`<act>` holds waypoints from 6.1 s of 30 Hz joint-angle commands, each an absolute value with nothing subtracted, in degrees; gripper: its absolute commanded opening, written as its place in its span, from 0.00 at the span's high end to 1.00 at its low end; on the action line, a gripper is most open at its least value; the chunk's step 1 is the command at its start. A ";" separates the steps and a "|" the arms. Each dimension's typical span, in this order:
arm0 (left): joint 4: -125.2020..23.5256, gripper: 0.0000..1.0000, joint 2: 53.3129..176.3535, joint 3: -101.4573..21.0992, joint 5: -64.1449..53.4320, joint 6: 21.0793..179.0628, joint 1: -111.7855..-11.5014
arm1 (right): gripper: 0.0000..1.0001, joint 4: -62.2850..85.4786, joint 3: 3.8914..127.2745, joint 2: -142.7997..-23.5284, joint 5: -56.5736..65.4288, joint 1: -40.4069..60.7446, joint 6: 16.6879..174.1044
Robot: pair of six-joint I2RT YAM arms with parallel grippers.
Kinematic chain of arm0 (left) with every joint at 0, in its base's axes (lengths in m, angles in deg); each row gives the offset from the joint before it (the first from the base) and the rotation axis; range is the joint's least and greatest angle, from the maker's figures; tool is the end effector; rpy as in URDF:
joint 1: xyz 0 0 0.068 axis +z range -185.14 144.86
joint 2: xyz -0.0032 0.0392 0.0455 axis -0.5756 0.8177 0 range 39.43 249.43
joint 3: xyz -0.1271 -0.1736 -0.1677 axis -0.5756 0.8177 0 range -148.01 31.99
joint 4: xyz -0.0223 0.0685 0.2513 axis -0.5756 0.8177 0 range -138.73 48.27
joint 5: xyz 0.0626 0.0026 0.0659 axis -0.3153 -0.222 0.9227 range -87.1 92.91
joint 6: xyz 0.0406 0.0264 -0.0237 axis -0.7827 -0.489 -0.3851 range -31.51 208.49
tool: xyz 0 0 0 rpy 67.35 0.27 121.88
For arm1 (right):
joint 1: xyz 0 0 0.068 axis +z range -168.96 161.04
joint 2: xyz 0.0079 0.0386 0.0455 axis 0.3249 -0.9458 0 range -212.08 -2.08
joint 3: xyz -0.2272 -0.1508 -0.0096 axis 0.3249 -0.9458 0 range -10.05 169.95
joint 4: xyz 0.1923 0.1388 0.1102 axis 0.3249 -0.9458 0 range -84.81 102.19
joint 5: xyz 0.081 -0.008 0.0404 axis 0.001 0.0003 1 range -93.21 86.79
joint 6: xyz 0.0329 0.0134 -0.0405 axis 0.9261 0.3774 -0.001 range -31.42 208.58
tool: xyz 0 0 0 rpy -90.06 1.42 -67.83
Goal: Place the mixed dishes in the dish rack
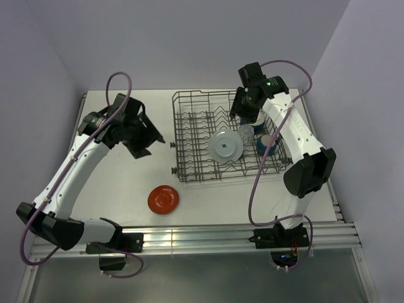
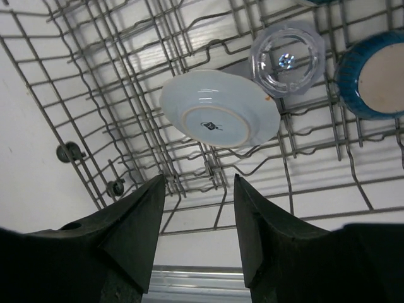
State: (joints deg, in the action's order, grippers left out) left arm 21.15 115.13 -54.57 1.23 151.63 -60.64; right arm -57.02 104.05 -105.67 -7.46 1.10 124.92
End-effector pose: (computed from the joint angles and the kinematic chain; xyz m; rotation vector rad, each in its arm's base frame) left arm 0.2165 -0.1043 0.3804 -0.8674 2.5792 -0.5551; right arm 0.3474 0.1241 0.3804 0.3969 2.5837 0.2607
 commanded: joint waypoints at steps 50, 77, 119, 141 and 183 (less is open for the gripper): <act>-39.85 0.19 164.14 -66.98 -54.57 100.00 -61.60 | 0.36 -33.51 58.68 -65.10 22.89 -12.54 112.93; -34.76 0.21 172.76 -75.24 -56.33 95.96 -62.30 | 0.36 -31.05 54.99 -63.96 22.71 -14.65 114.51; -30.37 0.97 166.79 -67.77 -55.72 92.46 -68.81 | 0.36 -30.96 50.42 -58.16 22.45 -15.97 114.60; -20.78 1.00 158.17 -68.91 -59.59 77.94 -69.33 | 0.36 -31.22 50.33 -59.47 21.75 -16.32 113.54; -20.01 1.00 124.59 -57.48 -19.61 199.84 -67.48 | 0.41 -33.95 68.08 -57.37 -5.32 16.10 77.08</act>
State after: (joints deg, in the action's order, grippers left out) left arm -25.99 124.72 -52.10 -23.66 190.55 -66.28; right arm -35.42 65.72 -57.48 -3.05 14.36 83.70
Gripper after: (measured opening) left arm 0.208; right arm 0.590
